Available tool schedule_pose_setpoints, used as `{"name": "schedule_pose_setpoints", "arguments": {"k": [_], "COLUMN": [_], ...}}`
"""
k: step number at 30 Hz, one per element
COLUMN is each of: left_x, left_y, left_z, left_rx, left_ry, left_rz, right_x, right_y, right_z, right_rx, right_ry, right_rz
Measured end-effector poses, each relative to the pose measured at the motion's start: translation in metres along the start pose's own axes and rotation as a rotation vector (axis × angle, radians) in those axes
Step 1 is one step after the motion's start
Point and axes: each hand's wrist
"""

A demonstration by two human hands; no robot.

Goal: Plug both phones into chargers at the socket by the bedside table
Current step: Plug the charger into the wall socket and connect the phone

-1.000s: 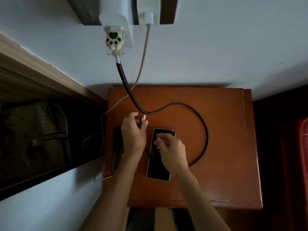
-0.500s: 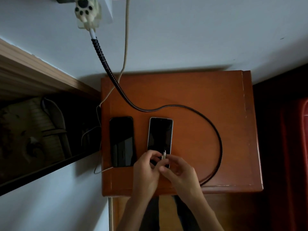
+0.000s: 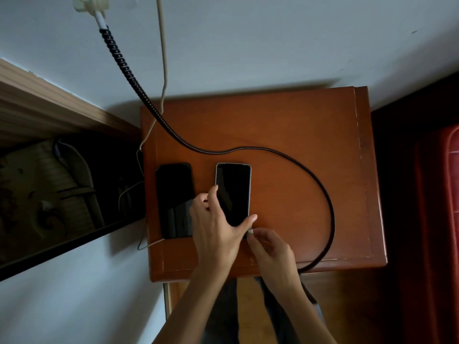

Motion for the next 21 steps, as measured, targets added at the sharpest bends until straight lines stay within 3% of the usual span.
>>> {"name": "schedule_pose_setpoints", "arguments": {"k": [6, 15, 21], "left_x": [-0.011, -0.028, -0.032], "left_y": [0.009, -0.007, -0.015], "left_z": [0.017, 0.038, 0.043], "left_rx": [-0.103, 0.322, 0.407], "left_ry": [-0.075, -0.302, -0.356], "left_rz": [-0.034, -0.090, -0.092], "right_x": [0.012, 0.026, 0.026], "right_y": [0.004, 0.001, -0.006], "right_z": [0.014, 0.008, -0.010], "right_rx": [0.036, -0.154, -0.261], "right_ry": [0.018, -0.013, -0.060], "right_rz": [-0.038, 0.021, 0.056]}}
Point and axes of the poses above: each hand's wrist, its own x-axis away from the middle knuckle, its own y-axis out of the palm, z = x × y, and after that the axes turned 9 degrees about y, right-handed
